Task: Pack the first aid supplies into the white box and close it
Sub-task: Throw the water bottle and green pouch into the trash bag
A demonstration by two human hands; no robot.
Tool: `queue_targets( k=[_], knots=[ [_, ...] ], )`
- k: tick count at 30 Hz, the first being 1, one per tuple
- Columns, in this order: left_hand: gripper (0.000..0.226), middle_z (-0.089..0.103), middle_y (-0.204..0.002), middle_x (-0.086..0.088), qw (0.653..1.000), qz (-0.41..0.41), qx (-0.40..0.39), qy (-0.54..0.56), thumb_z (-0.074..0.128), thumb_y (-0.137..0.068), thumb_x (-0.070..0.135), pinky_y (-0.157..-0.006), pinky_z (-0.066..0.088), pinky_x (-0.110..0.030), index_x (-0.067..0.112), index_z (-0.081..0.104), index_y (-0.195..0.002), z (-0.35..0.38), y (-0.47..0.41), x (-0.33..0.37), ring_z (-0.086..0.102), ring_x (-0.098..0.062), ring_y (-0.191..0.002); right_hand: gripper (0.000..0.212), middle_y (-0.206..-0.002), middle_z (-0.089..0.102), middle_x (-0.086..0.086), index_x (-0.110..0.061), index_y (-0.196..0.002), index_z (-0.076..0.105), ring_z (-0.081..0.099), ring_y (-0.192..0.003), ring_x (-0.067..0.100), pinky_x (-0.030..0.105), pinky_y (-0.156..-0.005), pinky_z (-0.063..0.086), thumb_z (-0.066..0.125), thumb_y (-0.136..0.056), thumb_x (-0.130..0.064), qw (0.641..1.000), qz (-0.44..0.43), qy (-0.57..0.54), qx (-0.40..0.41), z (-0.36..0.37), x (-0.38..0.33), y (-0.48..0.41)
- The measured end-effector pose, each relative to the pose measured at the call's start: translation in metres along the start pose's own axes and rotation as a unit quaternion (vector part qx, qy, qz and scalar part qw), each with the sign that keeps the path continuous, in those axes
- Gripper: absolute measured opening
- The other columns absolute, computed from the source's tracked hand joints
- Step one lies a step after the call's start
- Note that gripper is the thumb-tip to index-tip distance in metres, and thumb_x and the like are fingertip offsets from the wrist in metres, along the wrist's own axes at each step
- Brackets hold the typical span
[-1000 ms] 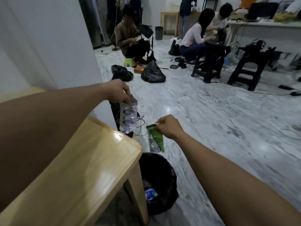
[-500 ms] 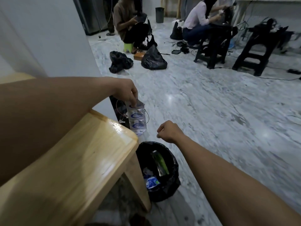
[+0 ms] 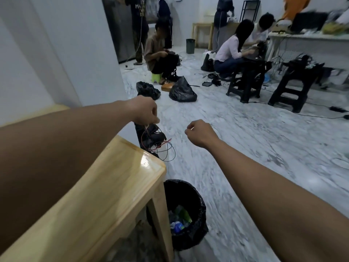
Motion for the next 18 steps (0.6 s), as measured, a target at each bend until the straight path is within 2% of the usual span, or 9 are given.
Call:
queue_targets(
  k=[3,6,11,14,18],
  knots=[
    [0.047,0.064,-0.123,-0.005,0.997,-0.015,0.056,-0.057,0.055,-0.093,0.054,-0.092,0.051,-0.042,0.023,0.058,-0.128,-0.026,0.034,-0.014,0.059,-0.027,-0.110,0.038,-0.121,0.066,0.013,-0.008,-0.126,0.062,0.062,-0.108,0.029,0.041,-0.089,0.053,0.053,-0.094,-0.028,0.999,-0.045,0.028,-0.002,-0.022,-0.039,0.013],
    [0.053,0.060,-0.130,-0.008,0.989,-0.034,0.105,-0.100,0.045,-0.095,0.057,-0.096,0.047,-0.044,0.026,0.049,-0.138,-0.054,0.075,-0.027,0.053,-0.030,-0.120,0.051,-0.139,0.056,0.011,-0.015,-0.143,0.049,0.054,-0.124,0.029,0.040,-0.096,0.047,0.051,-0.096,-0.035,0.992,-0.103,0.065,-0.002,-0.042,-0.084,0.032],
    [0.058,0.055,-0.141,-0.006,0.970,-0.073,0.177,-0.150,0.037,-0.097,0.058,-0.106,0.039,-0.048,0.027,0.042,-0.145,-0.096,0.157,-0.050,0.043,-0.030,-0.134,0.049,-0.140,0.056,0.011,-0.012,-0.140,0.048,0.051,-0.126,0.032,0.044,-0.097,0.046,0.049,-0.099,-0.037,0.974,-0.199,0.110,0.008,-0.069,-0.165,0.075],
    [0.058,0.052,-0.145,-0.006,0.957,-0.097,0.209,-0.177,0.035,-0.097,0.058,-0.109,0.035,-0.049,0.026,0.042,-0.146,-0.117,0.212,-0.066,0.038,-0.029,-0.138,0.055,-0.147,0.049,0.010,-0.013,-0.146,0.042,0.046,-0.133,0.031,0.046,-0.104,0.043,0.047,-0.098,-0.040,0.964,-0.240,0.118,0.011,-0.076,-0.211,0.100],
    [0.057,0.052,-0.145,-0.005,0.938,-0.139,0.250,-0.197,0.034,-0.098,0.057,-0.111,0.033,-0.049,0.026,0.044,-0.144,-0.133,0.291,-0.096,0.035,-0.028,-0.141,0.061,-0.153,0.043,0.008,-0.014,-0.151,0.036,0.040,-0.138,0.028,0.041,-0.109,0.038,0.046,-0.098,-0.043,0.945,-0.307,0.117,0.007,-0.069,-0.274,0.135]
  ],
)
Point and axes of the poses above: each hand's wrist, its own y-axis away from the middle knuckle, its own z-axis out of the palm, x = y × z, the point moved 2 cm from there along -y, towards the middle knuckle
